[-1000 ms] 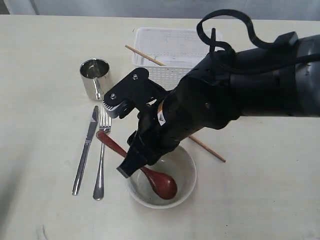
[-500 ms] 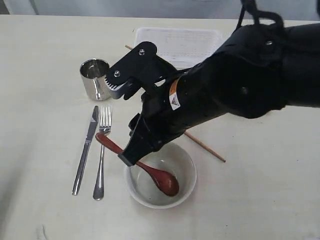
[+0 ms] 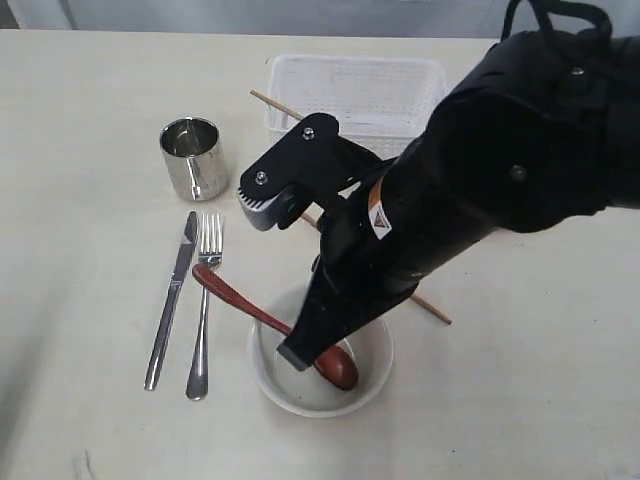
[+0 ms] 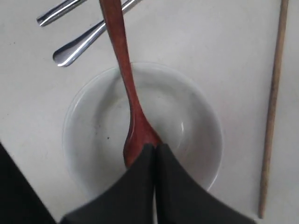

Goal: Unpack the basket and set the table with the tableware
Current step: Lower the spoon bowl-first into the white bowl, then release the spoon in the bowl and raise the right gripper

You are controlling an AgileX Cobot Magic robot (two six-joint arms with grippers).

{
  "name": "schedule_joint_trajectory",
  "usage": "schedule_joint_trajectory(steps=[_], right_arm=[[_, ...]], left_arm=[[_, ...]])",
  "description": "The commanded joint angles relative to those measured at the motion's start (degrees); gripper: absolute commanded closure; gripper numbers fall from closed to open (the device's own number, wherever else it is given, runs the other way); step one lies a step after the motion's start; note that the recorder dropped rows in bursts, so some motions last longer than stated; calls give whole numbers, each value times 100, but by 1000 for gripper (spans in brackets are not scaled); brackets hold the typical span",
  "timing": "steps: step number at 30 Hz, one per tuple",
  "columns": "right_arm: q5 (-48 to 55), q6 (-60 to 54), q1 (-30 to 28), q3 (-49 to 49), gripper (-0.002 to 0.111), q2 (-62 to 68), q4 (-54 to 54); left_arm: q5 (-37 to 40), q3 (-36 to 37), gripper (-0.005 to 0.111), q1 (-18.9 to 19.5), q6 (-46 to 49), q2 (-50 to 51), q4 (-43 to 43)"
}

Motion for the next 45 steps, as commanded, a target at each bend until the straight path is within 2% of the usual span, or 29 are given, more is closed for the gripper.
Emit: schedule_joint_trajectory(steps=[1, 4, 9, 15, 22, 32, 45], right_arm=[[339, -968, 23, 98, 109, -66, 987], [352, -1692, 23, 300, 109, -66, 1776], [641, -1958, 23, 413, 109, -66, 1926], [924, -2955, 23, 413, 109, -66, 2922], [924, -3266, 80, 553, 109, -66, 2960], [628, -3535, 745, 688, 109, -31, 2960], [458, -3620, 769, 688, 109, 557, 3094]], left_arm=[[-45, 10, 107, 1, -20, -15, 23], [-45, 10, 107, 1, -20, -15, 23], [-45, 10, 107, 1, -20, -15, 23], [-45, 10, 107, 1, -20, -15, 23], [-45, 10, 107, 1, -20, -15, 23], [-45, 10, 107, 1, -20, -15, 23], [-45, 10, 107, 1, -20, -15, 23]])
